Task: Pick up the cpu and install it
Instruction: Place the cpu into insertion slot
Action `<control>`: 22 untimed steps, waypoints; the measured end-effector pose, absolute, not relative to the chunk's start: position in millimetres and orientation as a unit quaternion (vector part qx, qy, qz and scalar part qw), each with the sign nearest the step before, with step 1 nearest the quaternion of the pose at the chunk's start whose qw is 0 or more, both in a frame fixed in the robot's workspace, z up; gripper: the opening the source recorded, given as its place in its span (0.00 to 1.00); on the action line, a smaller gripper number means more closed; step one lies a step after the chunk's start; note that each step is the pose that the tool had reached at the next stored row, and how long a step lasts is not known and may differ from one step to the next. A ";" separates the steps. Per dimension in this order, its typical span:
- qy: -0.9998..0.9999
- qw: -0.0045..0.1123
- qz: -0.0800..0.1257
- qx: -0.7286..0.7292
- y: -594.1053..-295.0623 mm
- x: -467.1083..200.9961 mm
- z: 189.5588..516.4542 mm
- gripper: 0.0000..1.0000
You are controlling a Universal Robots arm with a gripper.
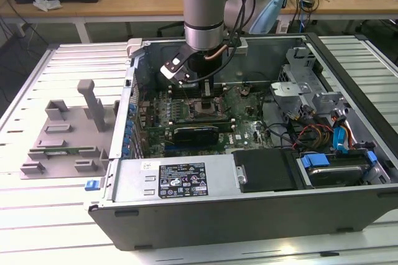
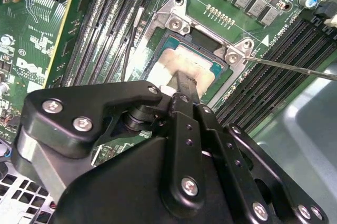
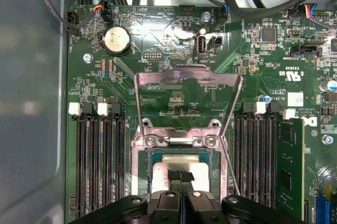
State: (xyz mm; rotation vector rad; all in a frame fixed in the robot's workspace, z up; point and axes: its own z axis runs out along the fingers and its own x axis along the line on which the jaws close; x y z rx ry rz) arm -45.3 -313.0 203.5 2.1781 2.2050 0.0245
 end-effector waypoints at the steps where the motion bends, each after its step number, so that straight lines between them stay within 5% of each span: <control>1: 0.711 0.021 0.008 0.703 -313.0 -45.3 203.7 0.11; 22: 0.711 0.021 0.008 0.703 -313.0 -45.3 253.8 0.11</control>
